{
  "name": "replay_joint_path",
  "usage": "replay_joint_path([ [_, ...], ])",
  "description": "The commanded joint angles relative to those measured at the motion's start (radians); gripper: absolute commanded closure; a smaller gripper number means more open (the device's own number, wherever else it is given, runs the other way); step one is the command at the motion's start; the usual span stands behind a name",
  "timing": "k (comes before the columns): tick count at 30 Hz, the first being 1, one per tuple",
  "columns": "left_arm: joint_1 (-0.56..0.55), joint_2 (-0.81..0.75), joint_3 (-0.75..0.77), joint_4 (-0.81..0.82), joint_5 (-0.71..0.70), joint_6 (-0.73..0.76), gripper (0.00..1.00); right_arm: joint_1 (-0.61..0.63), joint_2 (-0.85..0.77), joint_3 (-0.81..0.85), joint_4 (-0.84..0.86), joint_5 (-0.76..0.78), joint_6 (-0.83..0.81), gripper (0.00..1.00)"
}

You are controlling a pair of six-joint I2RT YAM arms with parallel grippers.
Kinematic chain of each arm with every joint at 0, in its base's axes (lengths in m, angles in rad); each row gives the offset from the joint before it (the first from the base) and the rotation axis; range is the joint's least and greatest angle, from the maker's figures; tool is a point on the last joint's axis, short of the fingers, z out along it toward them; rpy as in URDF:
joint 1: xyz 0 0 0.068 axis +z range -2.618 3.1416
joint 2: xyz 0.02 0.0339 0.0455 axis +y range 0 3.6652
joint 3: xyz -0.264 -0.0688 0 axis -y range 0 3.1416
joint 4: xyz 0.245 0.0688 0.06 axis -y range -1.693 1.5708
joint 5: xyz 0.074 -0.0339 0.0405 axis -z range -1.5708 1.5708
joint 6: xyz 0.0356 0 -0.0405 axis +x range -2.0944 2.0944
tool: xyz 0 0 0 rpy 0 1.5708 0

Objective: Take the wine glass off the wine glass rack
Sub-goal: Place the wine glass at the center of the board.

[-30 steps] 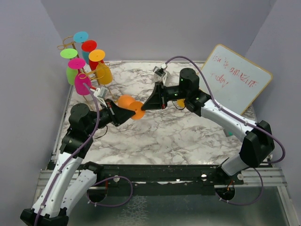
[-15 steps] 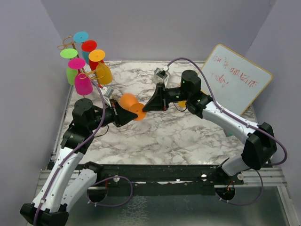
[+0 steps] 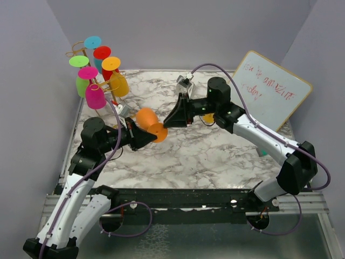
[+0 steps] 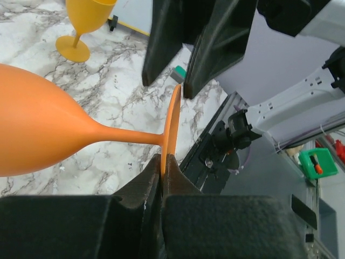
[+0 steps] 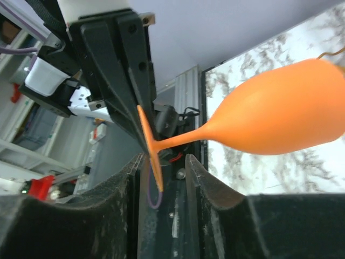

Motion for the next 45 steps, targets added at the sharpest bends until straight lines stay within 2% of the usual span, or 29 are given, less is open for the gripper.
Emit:
replay_joint_path([
  [1, 0.001, -0.063, -0.046, 0.004, 0.096, 0.102, 1.0, -0.05, -0.02, 0.03, -0.054, 0.033, -0.003, 0.51],
  [4, 0.001, -0.115, -0.074, 0.009, 0.08, 0.153, 1.0, -0.108, -0.046, 0.006, 0.012, 0.013, 0.055, 0.37],
  [10, 0.001, -0.238, -0.143, 0.136, 0.156, 0.285, 1.0, -0.175, -0.032, 0.026, 0.026, -0.086, 0.095, 0.29],
  [15, 0.001, -0.232, -0.157, 0.133, 0.221, 0.349, 1.0, -0.179, -0.041, 0.019, 0.007, -0.073, 0.071, 0.22],
  [17, 0.001, -0.218, -0.158, 0.151, 0.259, 0.355, 1.0, -0.179, -0.035, 0.024, -0.013, -0.08, 0.055, 0.09],
  [19, 0.001, -0.24, -0.175, 0.21, 0.279, 0.35, 1.0, -0.179, -0.03, 0.021, -0.014, -0.092, 0.052, 0.02],
  [25, 0.001, -0.267, -0.205, 0.229, 0.328, 0.428, 1.0, -0.179, -0.06, -0.042, 0.117, -0.092, 0.087, 0.0],
  [28, 0.001, -0.231, -0.209, 0.241, 0.394, 0.41, 1.0, -0.179, -0.08, -0.043, 0.105, -0.072, 0.031, 0.0],
  [29, 0.001, -0.221, -0.21, 0.259, 0.418, 0.402, 1.0, -0.182, -0.088, -0.029, 0.075, -0.046, -0.017, 0.0],
  [30, 0.001, -0.214, -0.212, 0.275, 0.438, 0.395, 1.0, -0.203, -0.094, 0.012, -0.056, 0.044, -0.133, 0.0],
  [31, 0.001, -0.209, -0.21, 0.284, 0.454, 0.392, 1.0, -0.218, -0.098, 0.08, -0.248, 0.262, -0.215, 0.0],
  [32, 0.001, -0.204, -0.208, 0.29, 0.474, 0.393, 1.0, -0.23, -0.099, 0.119, -0.355, 0.486, -0.276, 0.0],
  [33, 0.001, -0.204, -0.207, 0.303, 0.493, 0.392, 1.0, -0.25, -0.094, 0.147, -0.401, 0.543, -0.327, 0.0],
  [36, 0.001, -0.202, -0.214, 0.338, 0.523, 0.391, 1.0, -0.273, -0.068, 0.214, -0.417, 0.337, -0.351, 0.0],
  [39, 0.001, -0.187, -0.228, 0.407, 0.562, 0.38, 1.0, -0.273, -0.054, 0.186, -0.314, 0.077, -0.271, 0.0],
  [42, 0.001, -0.167, -0.233, 0.473, 0.567, 0.362, 1.0, -0.273, -0.008, 0.18, -0.202, -0.178, -0.112, 0.0],
  [45, 0.0, -0.14, -0.227, 0.531, 0.583, 0.345, 1.0, -0.272, 0.029, 0.17, -0.069, -0.335, 0.053, 0.0],
])
